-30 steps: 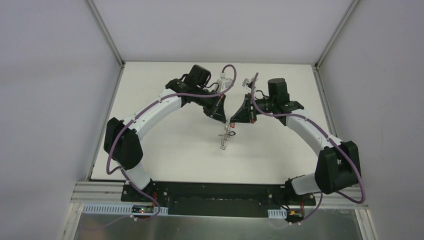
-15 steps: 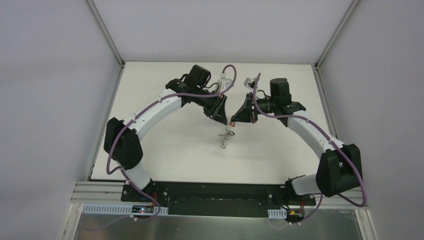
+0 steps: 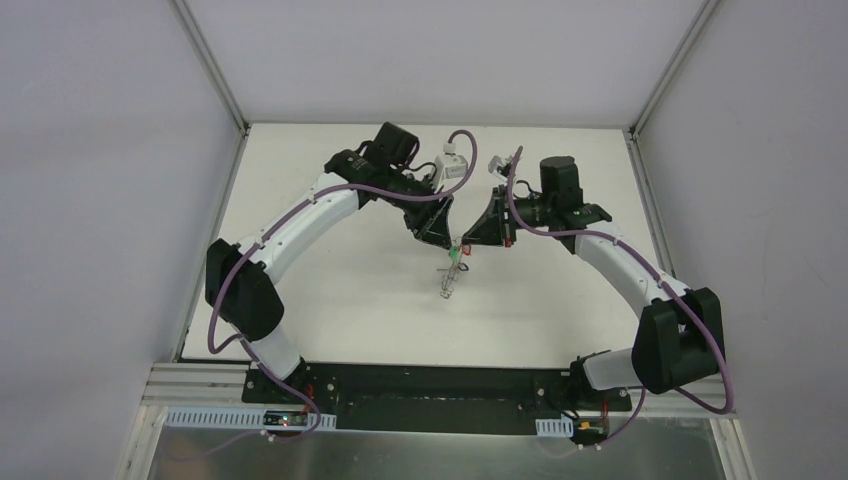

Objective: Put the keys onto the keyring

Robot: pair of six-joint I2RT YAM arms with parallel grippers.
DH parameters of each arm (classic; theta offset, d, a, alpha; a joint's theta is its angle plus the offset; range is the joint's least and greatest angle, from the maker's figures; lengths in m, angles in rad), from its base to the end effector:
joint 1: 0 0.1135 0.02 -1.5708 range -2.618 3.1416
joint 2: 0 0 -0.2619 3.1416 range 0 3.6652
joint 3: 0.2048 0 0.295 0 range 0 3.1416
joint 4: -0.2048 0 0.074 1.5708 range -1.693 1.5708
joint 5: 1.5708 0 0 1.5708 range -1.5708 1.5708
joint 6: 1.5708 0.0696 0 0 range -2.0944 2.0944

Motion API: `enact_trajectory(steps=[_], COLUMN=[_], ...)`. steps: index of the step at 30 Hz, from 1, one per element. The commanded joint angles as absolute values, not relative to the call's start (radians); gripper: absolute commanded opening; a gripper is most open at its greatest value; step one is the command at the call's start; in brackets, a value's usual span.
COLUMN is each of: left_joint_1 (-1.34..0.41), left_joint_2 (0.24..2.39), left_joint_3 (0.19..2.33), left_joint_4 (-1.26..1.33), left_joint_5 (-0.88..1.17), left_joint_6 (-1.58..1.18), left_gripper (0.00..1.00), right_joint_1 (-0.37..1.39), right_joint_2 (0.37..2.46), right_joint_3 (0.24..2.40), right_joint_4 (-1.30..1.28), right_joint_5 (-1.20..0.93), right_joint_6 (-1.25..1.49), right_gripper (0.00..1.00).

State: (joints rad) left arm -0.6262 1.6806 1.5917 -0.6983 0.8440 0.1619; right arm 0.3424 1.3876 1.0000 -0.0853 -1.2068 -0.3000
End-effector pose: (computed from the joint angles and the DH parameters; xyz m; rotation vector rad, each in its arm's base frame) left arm 0.3152 -0.2922 0.3228 1.2733 1.9543 -1.2200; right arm 0.3081 0.1789 0.2724 -1.2604 1.4368 1.2363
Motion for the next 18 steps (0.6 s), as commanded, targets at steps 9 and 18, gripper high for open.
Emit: enact_trajectory(steps=[9,18], left_joint_1=[-0.615,-0.622], left_joint_2=[1.668,1.717], left_joint_3=[1.645,1.659], left_joint_4=[-0.704,-0.686], left_joint_5=[0.954,1.028], left_joint_6=[0.459,0.499], left_gripper=[0.56,0.49], right_joint_1=[0.337,0.337], right_joint_2=[1.336,1.347], right_joint_3=[0.998,0.994], right_joint_4=[-0.035,-0.034], right_joint_5=[-1.315,-1.335], right_joint_6=[-0.323,-0.331], right_gripper=[0.00,0.00])
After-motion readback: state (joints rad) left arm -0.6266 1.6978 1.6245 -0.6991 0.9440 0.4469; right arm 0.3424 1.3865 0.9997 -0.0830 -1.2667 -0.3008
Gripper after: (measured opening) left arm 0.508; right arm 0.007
